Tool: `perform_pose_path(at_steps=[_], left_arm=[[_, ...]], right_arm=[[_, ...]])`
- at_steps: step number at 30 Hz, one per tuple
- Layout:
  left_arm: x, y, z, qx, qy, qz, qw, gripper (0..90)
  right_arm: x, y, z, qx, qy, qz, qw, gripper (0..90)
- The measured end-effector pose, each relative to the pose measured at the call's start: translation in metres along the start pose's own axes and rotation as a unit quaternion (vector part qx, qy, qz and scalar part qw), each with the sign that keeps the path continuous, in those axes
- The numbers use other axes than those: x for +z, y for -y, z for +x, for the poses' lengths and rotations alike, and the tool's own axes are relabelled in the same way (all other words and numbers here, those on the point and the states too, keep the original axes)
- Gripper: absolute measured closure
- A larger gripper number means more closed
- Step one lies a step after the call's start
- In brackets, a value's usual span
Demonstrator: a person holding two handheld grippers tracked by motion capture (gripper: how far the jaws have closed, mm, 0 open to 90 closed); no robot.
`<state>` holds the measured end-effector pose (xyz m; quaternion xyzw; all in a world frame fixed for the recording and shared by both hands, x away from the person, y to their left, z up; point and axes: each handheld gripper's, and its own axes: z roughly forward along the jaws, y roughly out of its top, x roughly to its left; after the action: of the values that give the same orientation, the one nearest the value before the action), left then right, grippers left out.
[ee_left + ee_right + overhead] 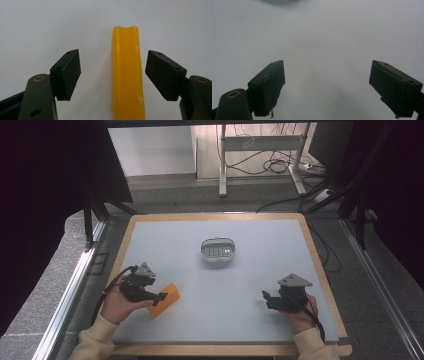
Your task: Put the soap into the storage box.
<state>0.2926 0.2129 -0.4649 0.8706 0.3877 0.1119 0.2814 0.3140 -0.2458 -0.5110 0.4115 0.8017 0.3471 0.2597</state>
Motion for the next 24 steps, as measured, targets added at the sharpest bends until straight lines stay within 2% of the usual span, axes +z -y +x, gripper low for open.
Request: perform_pose_path(at_steps=[2,8,16,24], left_arm=[[0.002,-0.001,0.000,0.002,0.001,0.003,1.0000,28.0],[0.015,-0.009,-0.005,0.007,0.009,0.037,0.9993,28.8],[0.029,-0.009,-0.008,0.005,0.008,0.071,0.9975,30.8],[0.038,-0.008,-0.009,0.009,0.009,0.096,0.9953,41.7]], right_arm=[[0.000,0.000,0.000,0.000,0.000,0.000,1.0000,13.7],[0.002,0.001,0.000,0.000,0.002,0.006,1.0000,13.8],[0.002,0.001,-0.001,-0.001,0.000,0.004,1.0000,13.6],[0.002,0.001,0.000,-0.005,-0.001,0.003,1.0000,13.5]])
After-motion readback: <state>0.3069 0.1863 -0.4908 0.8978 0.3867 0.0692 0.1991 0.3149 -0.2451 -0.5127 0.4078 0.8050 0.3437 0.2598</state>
